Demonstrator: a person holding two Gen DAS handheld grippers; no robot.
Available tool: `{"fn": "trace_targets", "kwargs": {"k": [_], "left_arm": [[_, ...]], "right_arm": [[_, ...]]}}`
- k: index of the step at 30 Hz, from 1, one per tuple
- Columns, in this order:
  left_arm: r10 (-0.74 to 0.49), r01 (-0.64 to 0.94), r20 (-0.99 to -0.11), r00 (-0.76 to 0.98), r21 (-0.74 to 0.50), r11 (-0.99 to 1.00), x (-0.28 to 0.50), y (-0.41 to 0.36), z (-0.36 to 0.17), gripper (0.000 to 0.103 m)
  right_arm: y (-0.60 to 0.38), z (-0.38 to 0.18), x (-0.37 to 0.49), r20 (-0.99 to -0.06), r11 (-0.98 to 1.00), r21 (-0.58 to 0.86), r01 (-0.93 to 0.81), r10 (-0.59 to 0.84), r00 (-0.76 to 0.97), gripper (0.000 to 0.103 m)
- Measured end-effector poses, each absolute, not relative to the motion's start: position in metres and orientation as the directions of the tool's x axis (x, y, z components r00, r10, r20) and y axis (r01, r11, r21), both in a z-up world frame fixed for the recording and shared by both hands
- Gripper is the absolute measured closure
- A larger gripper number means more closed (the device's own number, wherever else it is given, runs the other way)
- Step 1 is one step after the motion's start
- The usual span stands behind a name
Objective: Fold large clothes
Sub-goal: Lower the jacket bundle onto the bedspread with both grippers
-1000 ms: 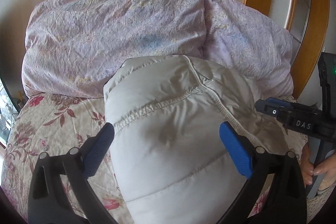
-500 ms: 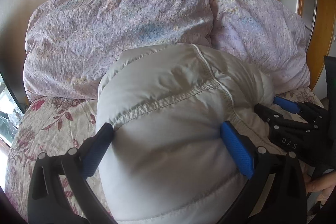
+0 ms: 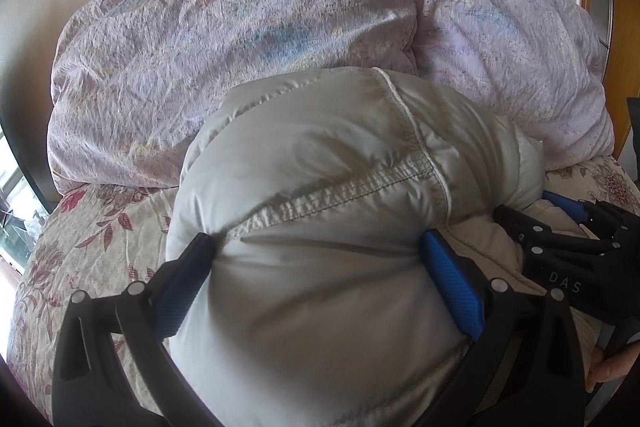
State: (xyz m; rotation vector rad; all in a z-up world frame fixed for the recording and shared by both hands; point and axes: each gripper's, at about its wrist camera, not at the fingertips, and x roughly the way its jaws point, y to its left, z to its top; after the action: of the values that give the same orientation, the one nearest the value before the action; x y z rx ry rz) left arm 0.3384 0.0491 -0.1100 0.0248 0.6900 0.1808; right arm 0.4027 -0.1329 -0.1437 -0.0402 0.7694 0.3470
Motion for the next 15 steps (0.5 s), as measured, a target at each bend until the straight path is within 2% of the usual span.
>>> {"fn": "trace_targets", "kwargs": {"k": [3, 7, 11, 15], "left_arm": [[0.176, -0.158, -0.629, 0.757, 0.086, 0.984, 0.338, 0.048, -0.112, 0.002], [0.173, -0.157, -0.630, 0.757, 0.081, 0.984, 0.339, 0.048, -0.112, 0.002], [0.167, -0.155, -0.627, 0.761, 0.074, 0.985, 0.339, 0.050, -0.112, 0.002], [0.157, -0.146, -0.619, 0.770, 0.069, 0.987, 0.338, 0.049, -0.112, 0.002]], "right_arm": [[-0.134, -0.127, 0.396, -0.653, 0.948, 0.068, -0.310, 0.277, 0.705, 0.038], [-0.140, -0.097, 0.388, -0.535, 0.936, 0.165, -0.312, 0.350, 0.769, 0.040], [-0.118, -0.088, 0.403, -0.552, 0.933, 0.119, -0.341, 0.348, 0.758, 0.050], [-0.109, -0.111, 0.422, -0.622, 0.947, 0.064, -0.316, 0.285, 0.729, 0.051]]}}
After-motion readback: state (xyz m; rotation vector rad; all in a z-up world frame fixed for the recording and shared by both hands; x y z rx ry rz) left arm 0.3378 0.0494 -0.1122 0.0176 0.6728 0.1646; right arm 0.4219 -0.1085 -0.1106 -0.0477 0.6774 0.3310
